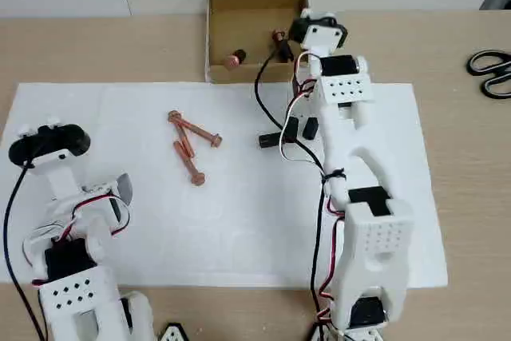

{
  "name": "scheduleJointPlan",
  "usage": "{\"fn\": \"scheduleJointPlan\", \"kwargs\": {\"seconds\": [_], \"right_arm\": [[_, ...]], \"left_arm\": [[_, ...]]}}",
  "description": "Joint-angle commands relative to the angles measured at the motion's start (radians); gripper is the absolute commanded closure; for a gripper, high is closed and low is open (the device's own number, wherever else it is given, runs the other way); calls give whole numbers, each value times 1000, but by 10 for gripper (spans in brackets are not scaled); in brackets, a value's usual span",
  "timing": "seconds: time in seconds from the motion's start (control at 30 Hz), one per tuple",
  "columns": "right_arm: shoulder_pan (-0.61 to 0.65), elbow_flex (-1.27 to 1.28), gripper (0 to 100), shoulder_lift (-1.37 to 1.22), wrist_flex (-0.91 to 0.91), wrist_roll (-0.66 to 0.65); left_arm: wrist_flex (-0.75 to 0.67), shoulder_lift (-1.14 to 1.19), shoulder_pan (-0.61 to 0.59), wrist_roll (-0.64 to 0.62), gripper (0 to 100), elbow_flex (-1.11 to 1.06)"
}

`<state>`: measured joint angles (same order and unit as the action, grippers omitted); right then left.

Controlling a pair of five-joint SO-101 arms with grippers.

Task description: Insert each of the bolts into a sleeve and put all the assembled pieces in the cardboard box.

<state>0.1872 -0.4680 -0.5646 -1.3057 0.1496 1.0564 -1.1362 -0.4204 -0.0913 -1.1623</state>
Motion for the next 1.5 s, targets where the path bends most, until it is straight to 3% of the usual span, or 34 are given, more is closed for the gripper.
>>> {"fn": "scheduleJointPlan", "kwargs": {"seconds": [0.0, 0.6, 0.87, 1.03, 1.37, 1.47], "right_arm": [[-4, -5, 783, -25, 35, 11], [-5, -8, 785, -194, 61, 11], [-7, -9, 998, -191, 54, 9], [-19, -11, 995, -188, 61, 5], [-108, -11, 995, 107, -93, -6], [-102, -11, 995, 209, -183, -107]], "left_arm": [[9, -8, 0, 9, 757, 4], [8, -8, 0, 9, 757, 4], [8, -8, 0, 9, 757, 4], [6, -8, 0, 9, 757, 4], [3, -9, 0, 9, 757, 12], [3, -9, 0, 9, 757, 12]]}}
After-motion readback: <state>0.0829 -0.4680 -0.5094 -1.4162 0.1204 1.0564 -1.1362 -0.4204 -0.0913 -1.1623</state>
